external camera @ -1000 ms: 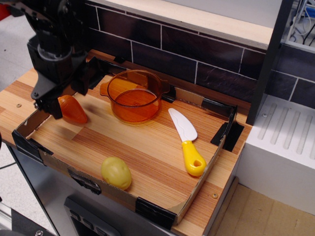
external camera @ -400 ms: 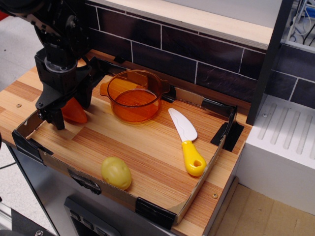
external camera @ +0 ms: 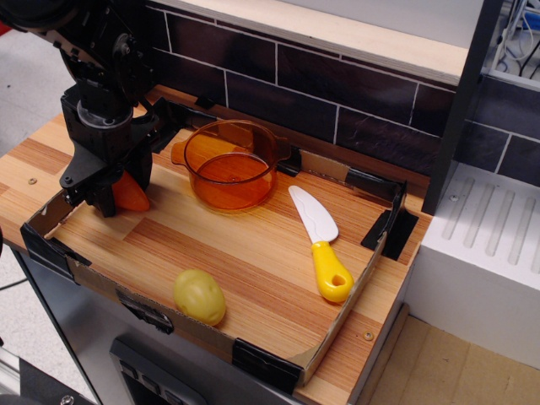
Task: Put carrot in pot
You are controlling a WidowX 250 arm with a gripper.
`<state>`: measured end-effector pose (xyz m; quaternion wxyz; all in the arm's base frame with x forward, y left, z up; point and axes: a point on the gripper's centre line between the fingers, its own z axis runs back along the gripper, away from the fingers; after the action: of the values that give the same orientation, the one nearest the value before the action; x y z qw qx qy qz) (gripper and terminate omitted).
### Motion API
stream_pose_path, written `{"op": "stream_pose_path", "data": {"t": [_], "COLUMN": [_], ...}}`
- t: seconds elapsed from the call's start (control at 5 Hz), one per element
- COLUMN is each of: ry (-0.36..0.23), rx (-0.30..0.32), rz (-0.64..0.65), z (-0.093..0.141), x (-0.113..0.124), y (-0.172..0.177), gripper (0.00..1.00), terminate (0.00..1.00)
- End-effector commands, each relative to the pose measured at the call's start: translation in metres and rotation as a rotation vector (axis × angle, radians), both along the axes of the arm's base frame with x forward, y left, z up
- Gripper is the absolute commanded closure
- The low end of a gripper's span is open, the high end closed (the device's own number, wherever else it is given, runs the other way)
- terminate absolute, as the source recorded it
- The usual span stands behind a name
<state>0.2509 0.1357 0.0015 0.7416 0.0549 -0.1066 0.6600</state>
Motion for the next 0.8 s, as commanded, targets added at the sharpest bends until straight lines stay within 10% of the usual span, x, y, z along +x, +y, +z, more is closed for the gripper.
{"op": "stream_pose_path", "data": {"t": [0.0,0.6], "ry": [-0.045,-0.106], "rx": [-0.019,-0.086], "rz": [-0.029,-0.109], "z": [0.034,0.089], "x": [-0.022,0.008], "y": [-0.011,-0.065], "gripper": [1.00,1.00], "terminate": [0.00,0.00]}}
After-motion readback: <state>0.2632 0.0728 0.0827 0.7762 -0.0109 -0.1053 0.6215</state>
